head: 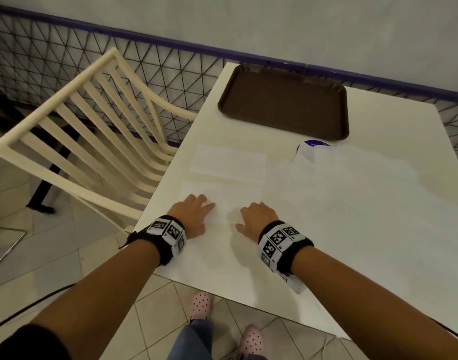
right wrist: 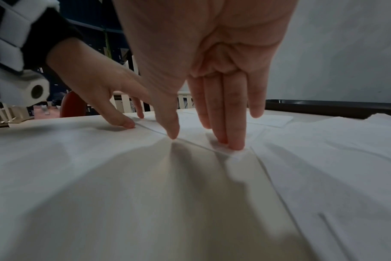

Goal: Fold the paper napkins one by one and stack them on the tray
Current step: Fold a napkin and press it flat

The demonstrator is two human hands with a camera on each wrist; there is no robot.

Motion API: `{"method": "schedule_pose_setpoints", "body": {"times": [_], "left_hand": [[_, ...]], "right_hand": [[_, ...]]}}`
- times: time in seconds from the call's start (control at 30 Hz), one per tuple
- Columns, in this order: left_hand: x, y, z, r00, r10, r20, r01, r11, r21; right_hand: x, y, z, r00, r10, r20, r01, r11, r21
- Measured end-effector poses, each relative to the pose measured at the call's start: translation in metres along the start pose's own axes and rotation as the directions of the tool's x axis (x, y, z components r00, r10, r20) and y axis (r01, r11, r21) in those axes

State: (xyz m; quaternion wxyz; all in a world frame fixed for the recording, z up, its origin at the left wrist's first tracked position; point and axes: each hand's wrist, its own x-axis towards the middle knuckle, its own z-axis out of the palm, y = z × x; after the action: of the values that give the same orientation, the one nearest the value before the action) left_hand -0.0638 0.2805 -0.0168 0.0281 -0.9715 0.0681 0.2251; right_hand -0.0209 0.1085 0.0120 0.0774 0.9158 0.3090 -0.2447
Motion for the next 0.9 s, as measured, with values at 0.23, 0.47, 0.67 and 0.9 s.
{"method": "schedule_pose_setpoints", "body": {"times": [0.23, 0.47, 0.67, 0.9], "left_hand": [[0.01, 0.004, -0.008, 1.0, 0.019, -0.021, -0.016, 0.993, 0.113], [0.02, -0.014, -0.023, 0.989, 0.14, -0.05, -0.132, 0.983, 0.13], [0.053, -0.056, -0.076, 0.953, 0.276, -0.124, -0.26, 0.957, 0.128], [0.092, -0.079, -0.142, 0.953, 0.188, -0.236, -0.166, 0.98, 0.112]], "right_hand": [[0.011, -0.016, 0.009, 0.997, -0.044, -0.061, 0.039, 0.996, -0.078], [0.018, -0.01, 0.003, 0.998, -0.045, -0.042, 0.035, 0.975, -0.217], [0.031, 0.018, -0.059, 0.95, 0.0, -0.313, -0.042, 0.991, -0.128], [0.065, 0.045, -0.117, 0.936, 0.2, -0.289, -0.201, 0.979, 0.024]]}}
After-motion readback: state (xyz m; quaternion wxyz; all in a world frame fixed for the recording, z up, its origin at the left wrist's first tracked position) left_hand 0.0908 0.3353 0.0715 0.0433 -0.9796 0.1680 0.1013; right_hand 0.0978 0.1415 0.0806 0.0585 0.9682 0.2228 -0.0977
